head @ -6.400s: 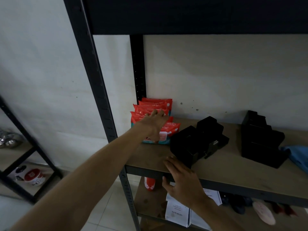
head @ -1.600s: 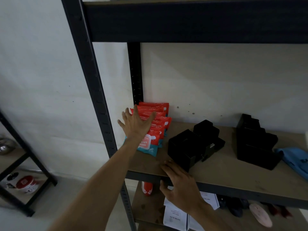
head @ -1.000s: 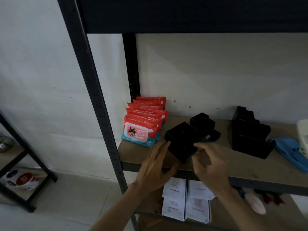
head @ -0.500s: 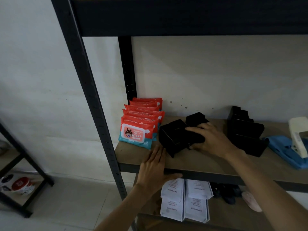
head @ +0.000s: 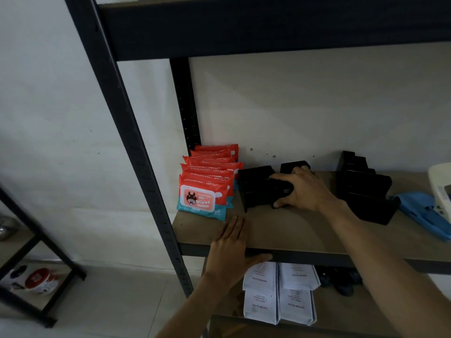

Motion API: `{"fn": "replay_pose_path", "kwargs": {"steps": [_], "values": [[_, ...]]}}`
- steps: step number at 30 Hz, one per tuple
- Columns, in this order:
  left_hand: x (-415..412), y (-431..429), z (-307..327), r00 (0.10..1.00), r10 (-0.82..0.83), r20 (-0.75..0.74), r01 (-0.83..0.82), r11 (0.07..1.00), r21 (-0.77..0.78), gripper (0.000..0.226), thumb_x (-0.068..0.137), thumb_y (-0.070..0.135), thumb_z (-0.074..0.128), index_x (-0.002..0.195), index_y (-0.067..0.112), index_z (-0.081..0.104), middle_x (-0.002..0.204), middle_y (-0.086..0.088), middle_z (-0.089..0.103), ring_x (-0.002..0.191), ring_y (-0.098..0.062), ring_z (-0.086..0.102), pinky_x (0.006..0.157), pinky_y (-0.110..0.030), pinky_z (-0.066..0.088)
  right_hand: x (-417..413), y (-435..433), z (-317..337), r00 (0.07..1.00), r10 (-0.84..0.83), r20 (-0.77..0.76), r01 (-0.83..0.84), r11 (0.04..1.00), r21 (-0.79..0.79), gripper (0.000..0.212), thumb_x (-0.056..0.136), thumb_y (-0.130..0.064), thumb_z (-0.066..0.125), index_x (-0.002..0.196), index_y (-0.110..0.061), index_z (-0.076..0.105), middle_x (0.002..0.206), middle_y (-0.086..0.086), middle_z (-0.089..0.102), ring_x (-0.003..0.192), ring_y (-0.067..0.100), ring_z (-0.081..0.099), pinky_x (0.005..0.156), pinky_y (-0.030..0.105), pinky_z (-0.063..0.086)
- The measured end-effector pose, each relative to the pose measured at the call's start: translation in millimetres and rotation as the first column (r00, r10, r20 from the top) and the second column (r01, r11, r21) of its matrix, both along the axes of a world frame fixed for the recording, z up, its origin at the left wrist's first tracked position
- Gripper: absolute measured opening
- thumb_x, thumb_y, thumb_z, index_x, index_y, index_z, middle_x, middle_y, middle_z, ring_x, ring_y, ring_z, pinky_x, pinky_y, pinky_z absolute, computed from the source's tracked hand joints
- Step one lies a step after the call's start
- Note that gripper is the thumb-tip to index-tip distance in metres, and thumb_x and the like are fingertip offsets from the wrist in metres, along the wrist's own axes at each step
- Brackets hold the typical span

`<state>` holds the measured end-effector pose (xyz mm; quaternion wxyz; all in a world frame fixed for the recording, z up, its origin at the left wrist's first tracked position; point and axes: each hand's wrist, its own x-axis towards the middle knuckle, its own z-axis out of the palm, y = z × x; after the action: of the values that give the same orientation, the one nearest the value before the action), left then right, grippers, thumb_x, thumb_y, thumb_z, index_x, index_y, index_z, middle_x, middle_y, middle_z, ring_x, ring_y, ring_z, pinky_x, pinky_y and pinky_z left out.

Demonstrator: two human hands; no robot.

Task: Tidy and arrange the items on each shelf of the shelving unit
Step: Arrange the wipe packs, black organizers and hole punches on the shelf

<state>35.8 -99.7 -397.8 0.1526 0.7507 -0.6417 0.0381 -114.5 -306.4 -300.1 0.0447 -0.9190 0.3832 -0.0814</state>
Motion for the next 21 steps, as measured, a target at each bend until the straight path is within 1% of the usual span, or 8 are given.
{"fn": "replay_pose_path", "kwargs": {"steps": [1,3,5,7,10,12,15,21], "values": [[1,0,0,1.000,-0.009,-0.009,0.009,1.000,0.003,0.108,0.080,0.091,0.024,0.148,0.009,0.044,0.151,-0.008,0.046,0.139,-0.023,0.044,0.107,-0.035,0.025,-3,0,0,1.000,-0.005,0.008,0.005,1.000,0.010,0.092,0.064,-0.075,0.074,0.146,-0.051,0.038,0.101,-0.003,0.039,0.106,0.019,0.035,0.079,0.033,0.031],[2,1,1,0.999,-0.015,-0.037,0.015,1.000,0.006,0.112,0.077,0.093,0.020,0.155,0.013,0.029,0.161,-0.005,0.030,0.148,-0.020,0.026,0.113,-0.033,0.012,-11,1,-3,0.999,-0.024,0.035,0.023,1.000,0.020,0.091,0.065,-0.073,0.075,0.145,-0.051,0.039,0.100,-0.004,0.039,0.102,0.016,0.032,0.077,0.032,0.030],[2,1,5,0.998,-0.010,-0.061,0.012,0.999,0.031,0.114,0.074,0.093,0.020,0.158,0.015,0.018,0.165,-0.003,0.018,0.152,-0.018,0.013,0.114,-0.029,0.003,-15,2,-6,0.998,-0.047,0.044,0.046,0.999,0.008,0.090,0.066,-0.071,0.076,0.145,-0.049,0.040,0.101,-0.004,0.038,0.106,0.018,0.035,0.078,0.032,0.031],[0,-3,12,0.998,-0.012,-0.068,0.019,0.995,0.094,0.119,0.070,0.093,0.020,0.159,0.015,0.010,0.166,-0.002,0.010,0.153,-0.016,0.005,0.114,-0.028,-0.003,-12,1,-8,0.996,-0.068,0.051,0.069,0.998,-0.010,0.088,0.066,-0.070,0.077,0.144,-0.049,0.042,0.103,-0.003,0.039,0.111,0.022,0.038,0.082,0.033,0.036],[2,-16,24,0.997,-0.049,-0.065,0.063,0.969,0.238,0.128,0.060,0.095,0.016,0.159,0.016,-0.002,0.167,0.000,-0.004,0.152,-0.015,-0.008,0.114,-0.030,-0.013,2,-3,-10,0.991,-0.103,0.091,0.104,0.995,-0.007,0.086,0.065,-0.069,0.078,0.142,-0.048,0.046,0.112,0.003,0.047,0.116,0.026,0.040,0.094,0.040,0.042],[5,-23,27,0.996,-0.079,-0.051,0.090,0.955,0.282,0.130,0.057,0.096,0.016,0.158,0.017,-0.004,0.167,0.000,-0.007,0.152,-0.015,-0.011,0.113,-0.031,-0.016,11,-6,-11,0.987,-0.117,0.106,0.119,0.993,-0.010,0.085,0.066,-0.068,0.078,0.142,-0.047,0.046,0.117,0.006,0.049,0.118,0.027,0.040,0.096,0.041,0.041],[6,-22,27,0.994,-0.093,-0.059,0.106,0.957,0.269,0.131,0.056,0.098,0.014,0.158,0.019,-0.005,0.167,0.002,-0.008,0.151,-0.013,-0.012,0.113,-0.030,-0.017,18,-10,-8,0.987,-0.124,0.106,0.124,0.992,0.004,0.085,0.067,-0.065,0.079,0.142,-0.046,0.046,0.120,0.008,0.049,0.120,0.029,0.040,0.099,0.042,0.040],[8,-23,24,0.994,-0.091,-0.054,0.103,0.958,0.269,0.130,0.058,0.099,0.016,0.159,0.020,-0.005,0.167,0.004,-0.008,0.151,-0.011,-0.013,0.112,-0.029,-0.017,13,-7,-13,0.988,-0.106,0.109,0.107,0.994,-0.006,0.081,0.070,-0.064,0.078,0.142,-0.042,0.048,0.114,0.005,0.047,0.114,0.026,0.040,0.094,0.041,0.042]]}}
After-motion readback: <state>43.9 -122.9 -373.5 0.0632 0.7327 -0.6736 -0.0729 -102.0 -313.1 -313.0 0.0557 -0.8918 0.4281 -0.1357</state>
